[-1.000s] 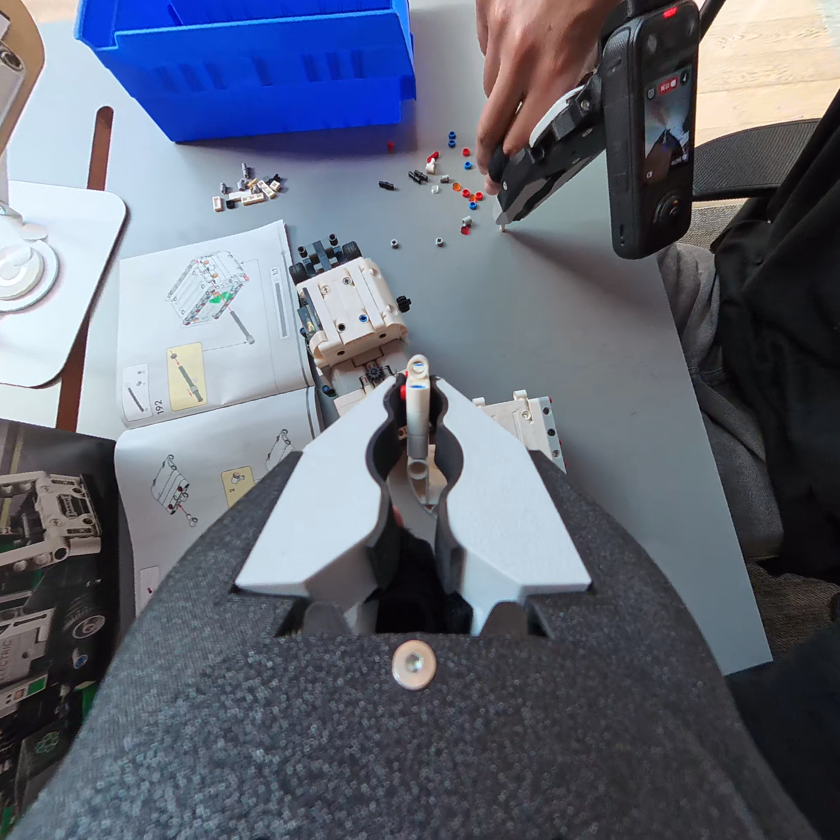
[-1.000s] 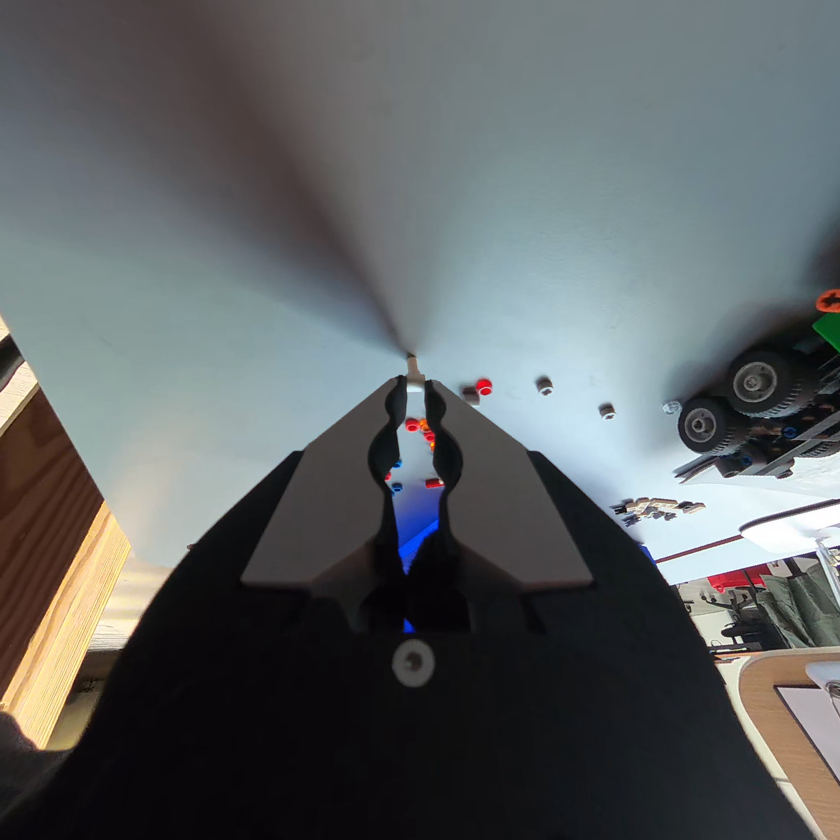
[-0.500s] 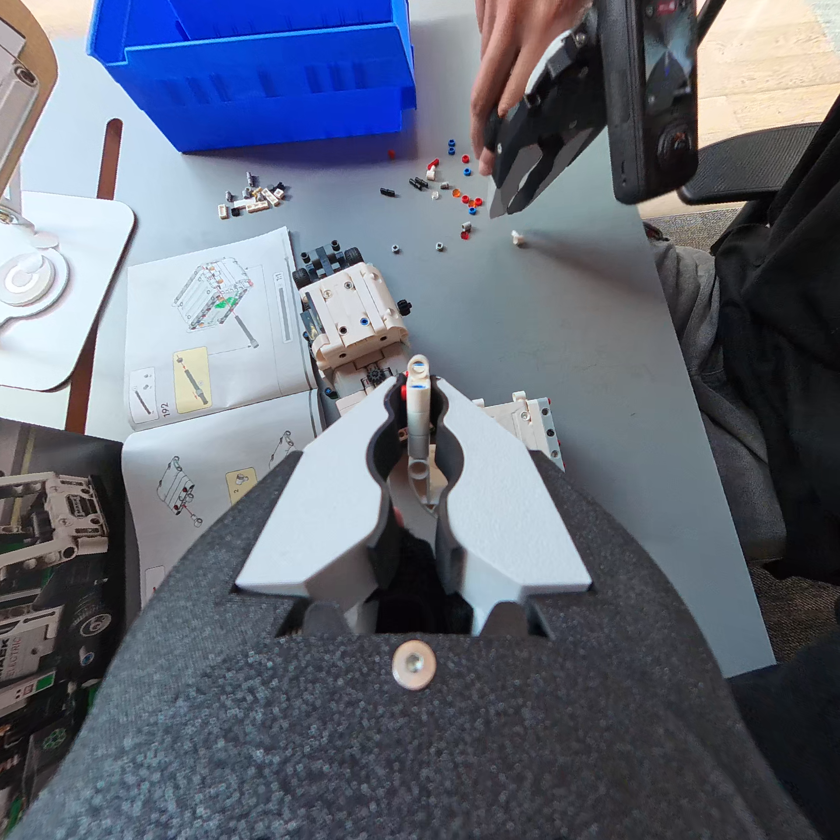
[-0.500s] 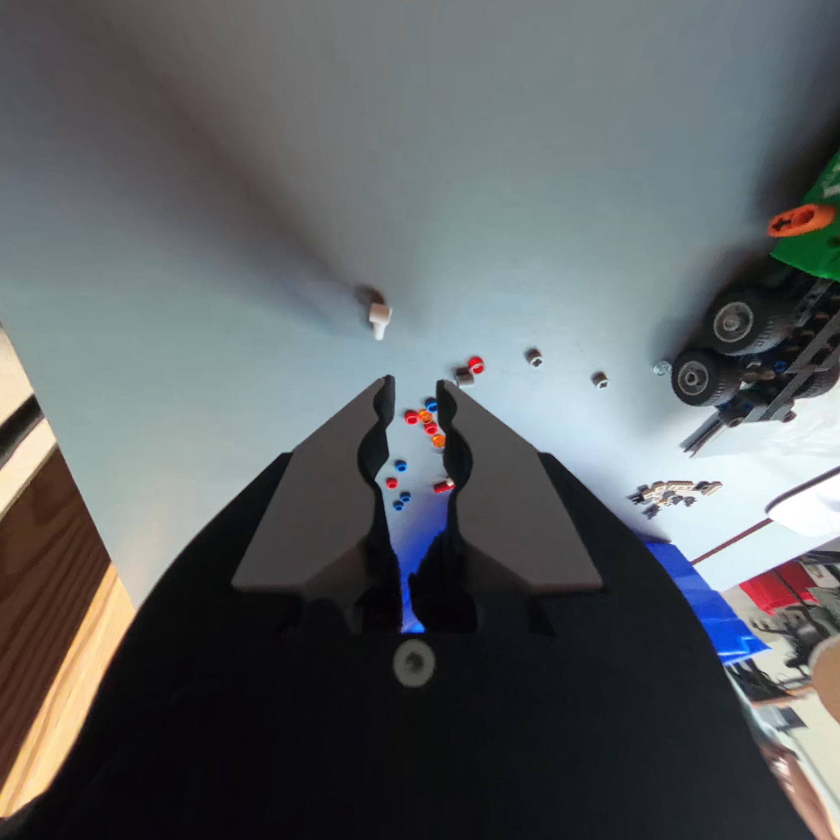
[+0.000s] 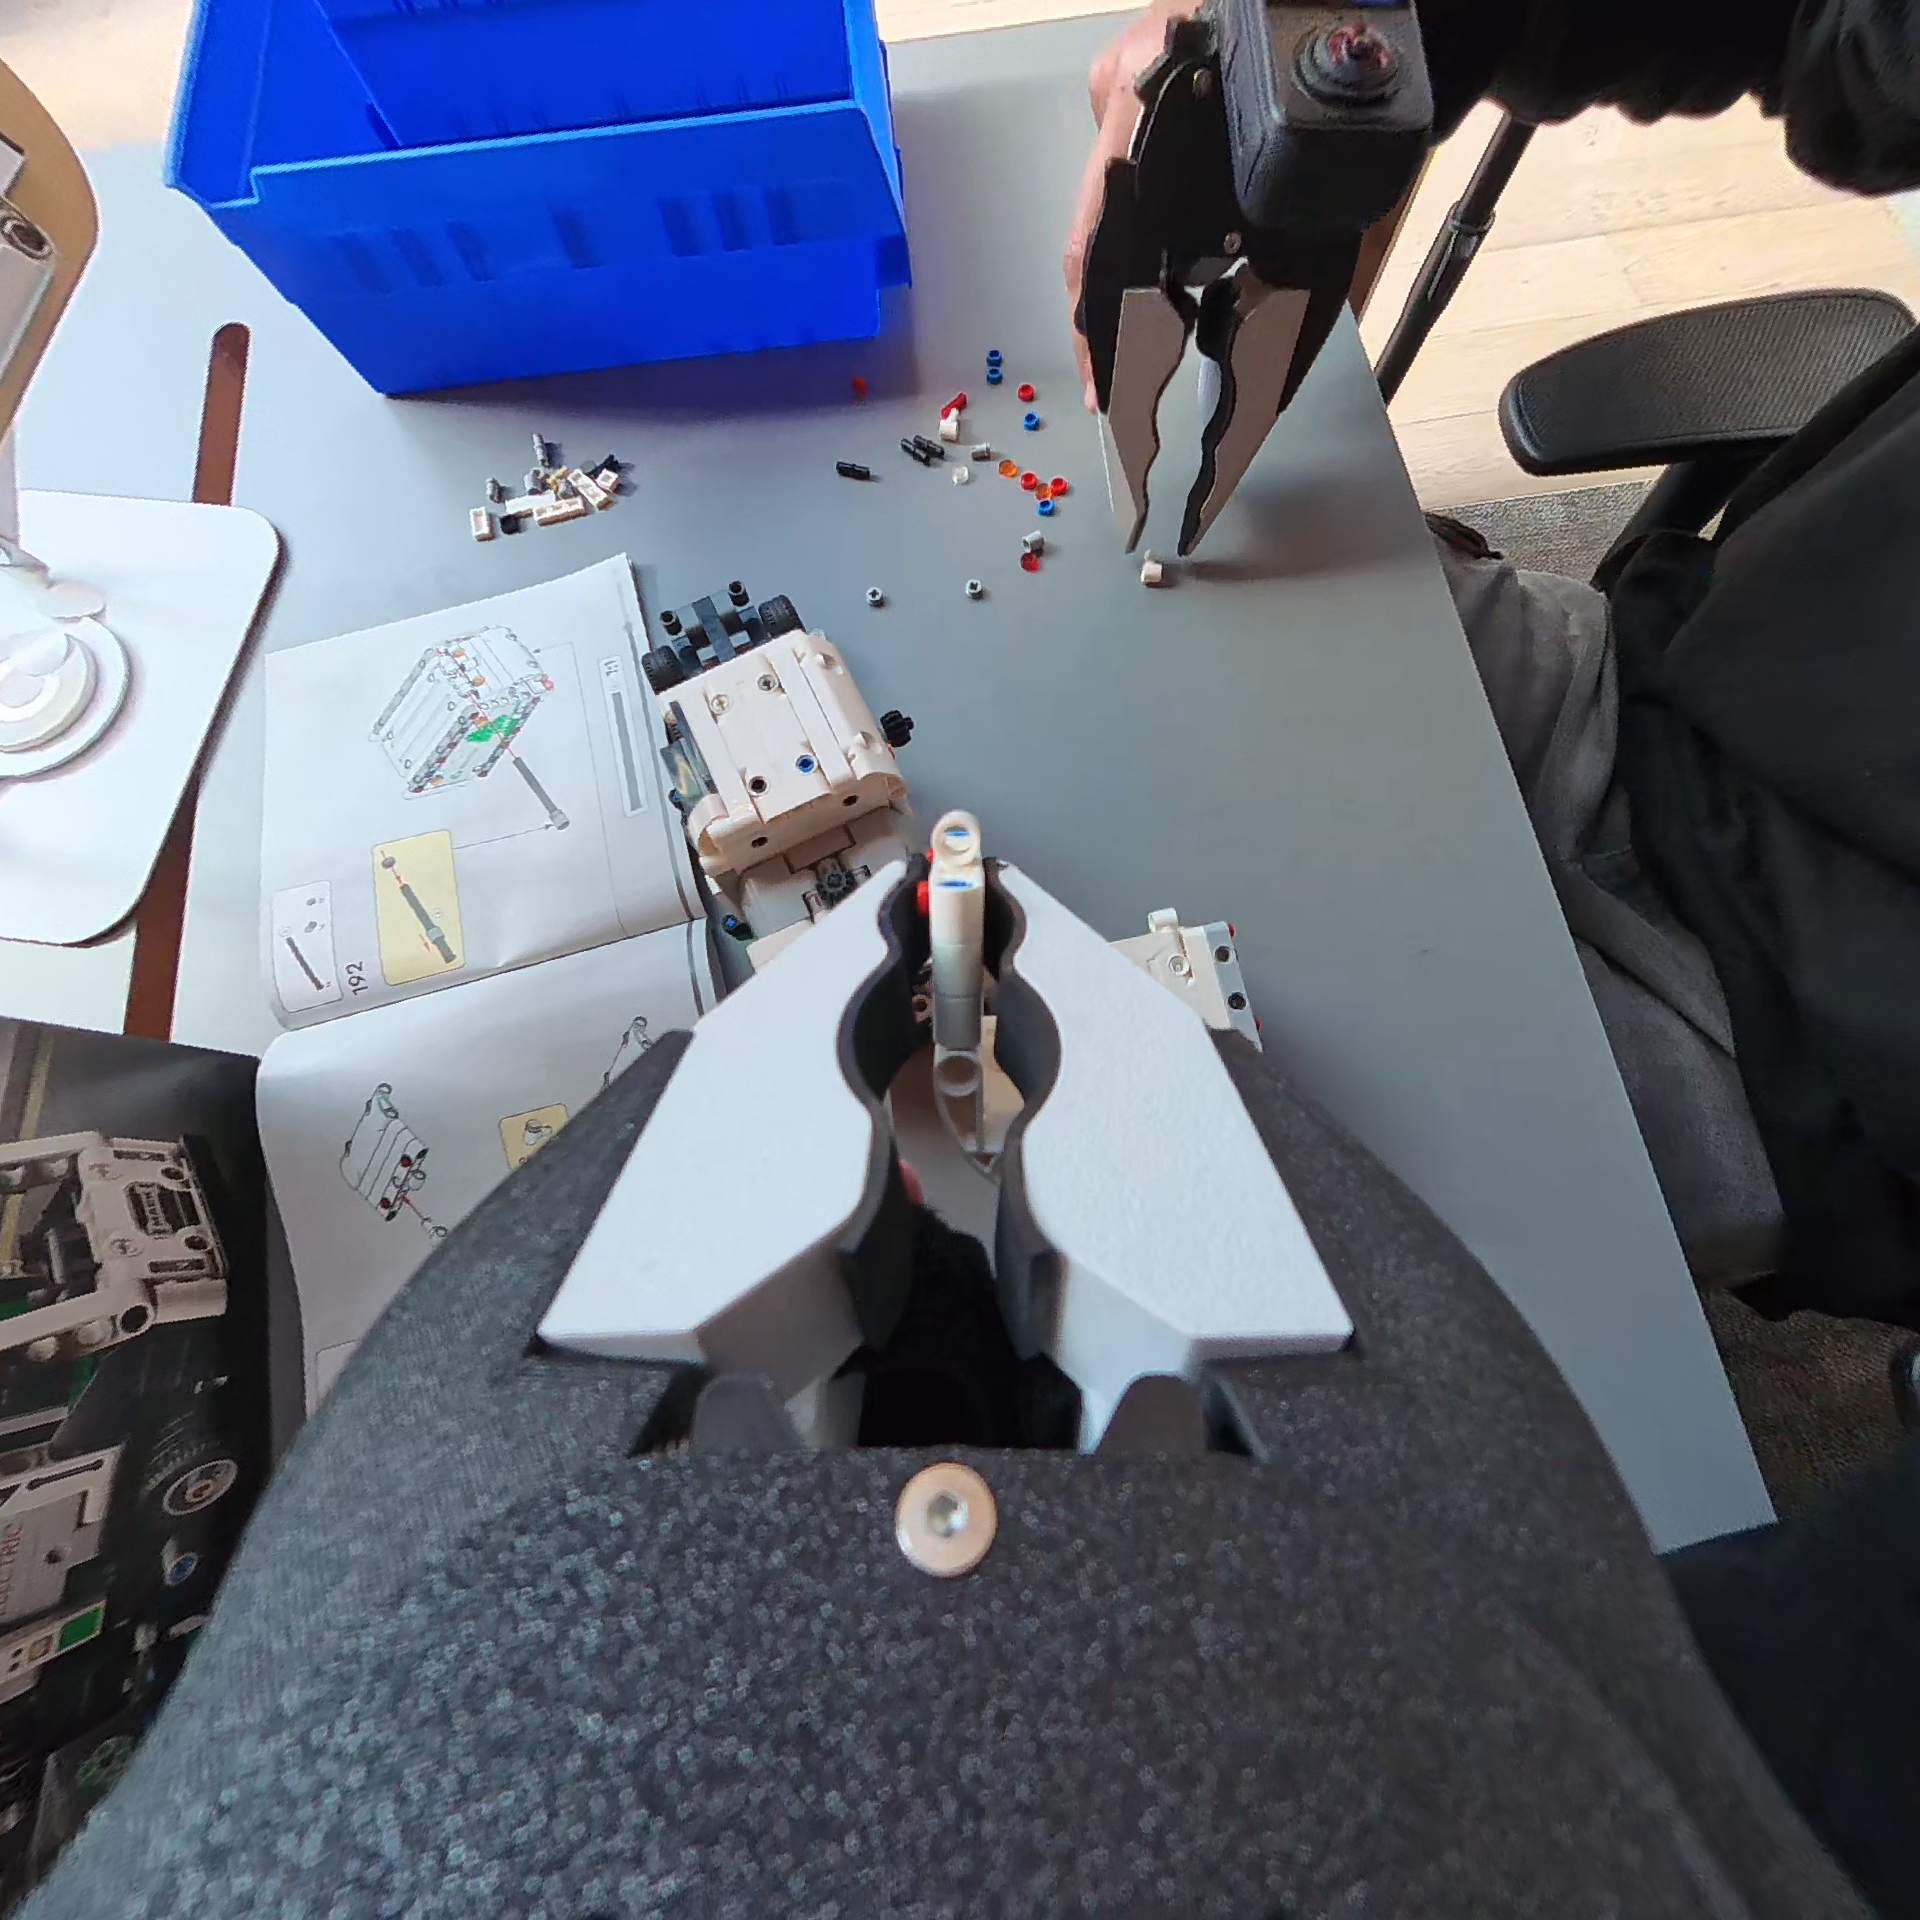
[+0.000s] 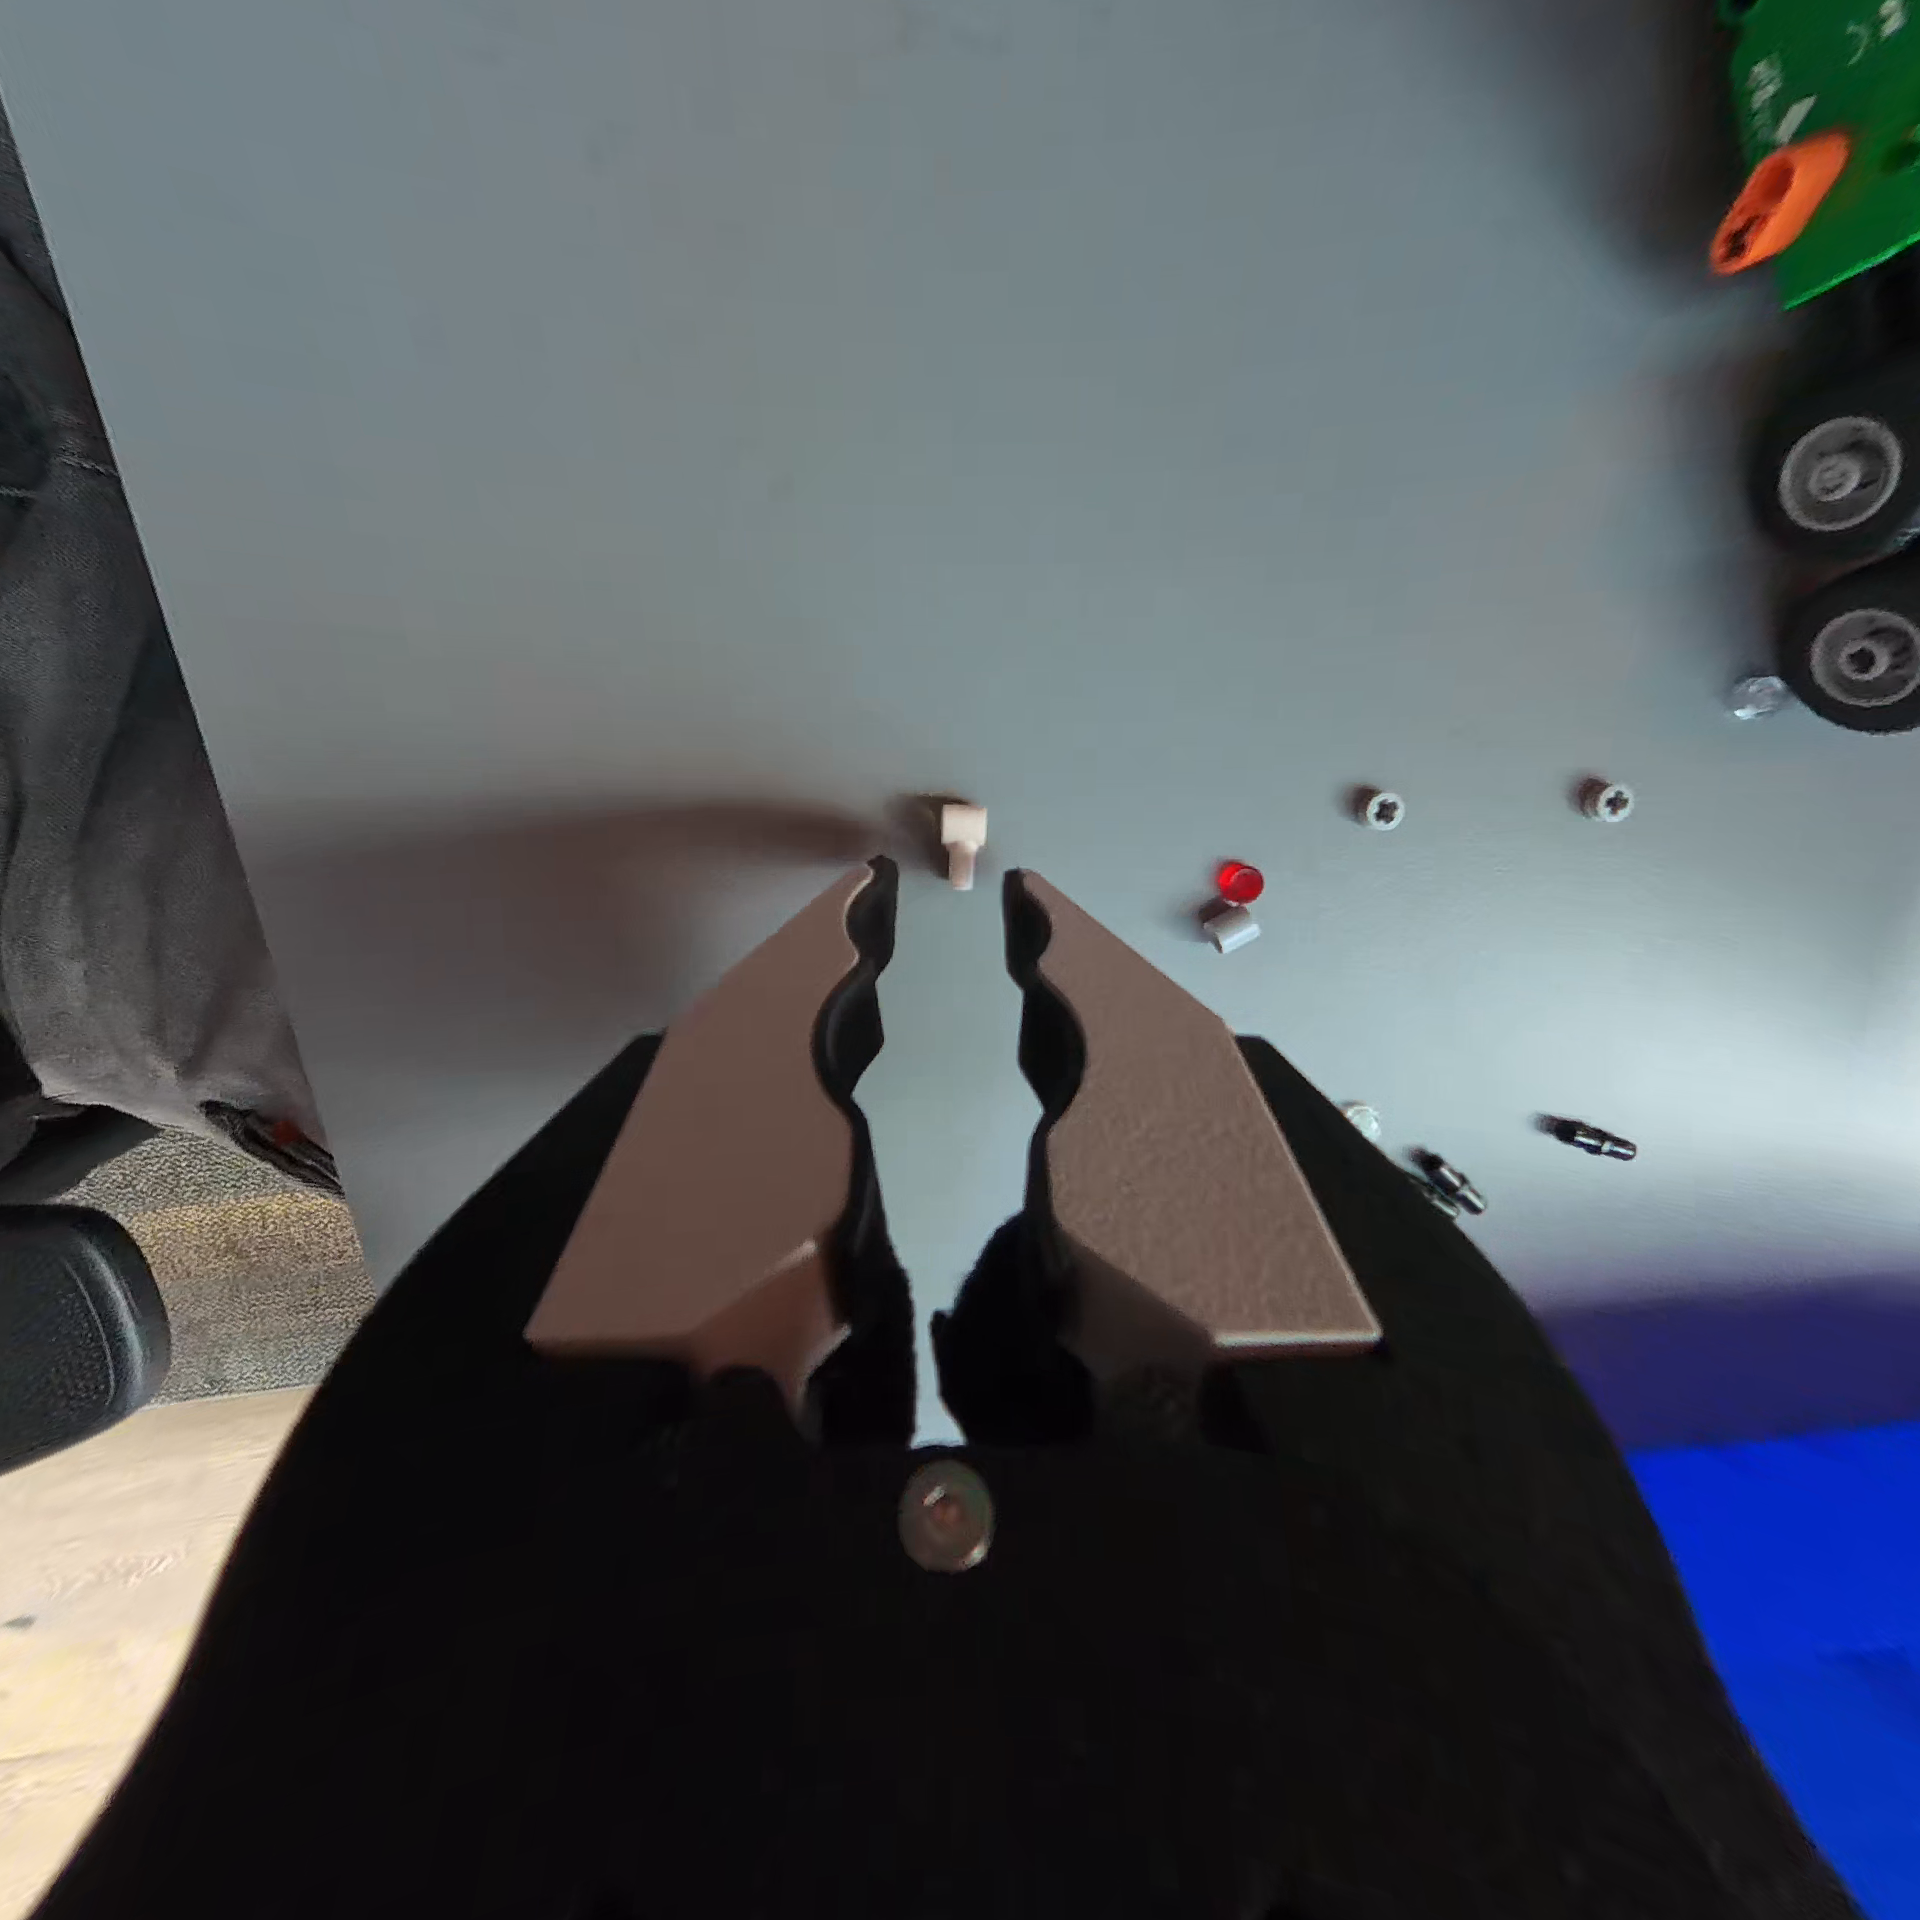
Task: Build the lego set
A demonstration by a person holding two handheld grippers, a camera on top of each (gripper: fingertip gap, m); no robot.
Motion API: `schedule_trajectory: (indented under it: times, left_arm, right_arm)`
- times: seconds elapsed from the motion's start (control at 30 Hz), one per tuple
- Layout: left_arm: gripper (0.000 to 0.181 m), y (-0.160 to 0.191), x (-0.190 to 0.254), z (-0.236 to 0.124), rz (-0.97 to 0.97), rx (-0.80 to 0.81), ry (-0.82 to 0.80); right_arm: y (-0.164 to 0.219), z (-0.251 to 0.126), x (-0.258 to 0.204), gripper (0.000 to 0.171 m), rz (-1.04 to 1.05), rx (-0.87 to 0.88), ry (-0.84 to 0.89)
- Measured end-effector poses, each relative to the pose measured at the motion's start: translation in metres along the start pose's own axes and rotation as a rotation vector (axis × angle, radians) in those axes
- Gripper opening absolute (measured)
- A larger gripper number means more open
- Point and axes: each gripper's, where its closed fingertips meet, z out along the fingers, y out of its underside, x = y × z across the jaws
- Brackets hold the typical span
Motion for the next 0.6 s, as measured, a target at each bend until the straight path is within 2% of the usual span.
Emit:
schedule_trajectory:
  times: [0.03, 0.2, 0.4, 0.47, 0.5, 0.6]
  left_arm:
    - [0.006, 0.001, 0.0, 0.001, 0.001, -0.007, -0.001]
    - [0.006, 0.0, 0.001, 0.004, 0.001, -0.009, 0.005]
    - [0.006, -0.005, -0.001, 0.015, -0.003, 0.008, 0.02]
    - [0.006, -0.016, -0.003, 0.021, 0.027, 0.06, 0.009]
    - [0.006, -0.027, -0.006, 0.022, 0.062, 0.114, -0.013]
    - [0.006, -0.073, -0.003, 0.018, 0.14, 0.386, -0.028]
  right_arm:
    - [-0.001, 0.0, 0.0, 0.013, -0.019, -0.015, 0.005]
    - [-0.003, 0.006, 0.001, 0.008, -0.075, -0.06, 0.01]
    - [-0.014, 0.008, 0.004, 0.005, -0.066, -0.015, 0.027]
    - [-0.04, -0.004, 0.011, 0.005, -0.019, 0.142, 0.06]
    - [-0.061, -0.019, 0.019, 0.005, 0.022, 0.276, 0.088]
    - [-0.141, -0.113, 0.045, 0.005, 0.192, 0.908, 0.096]
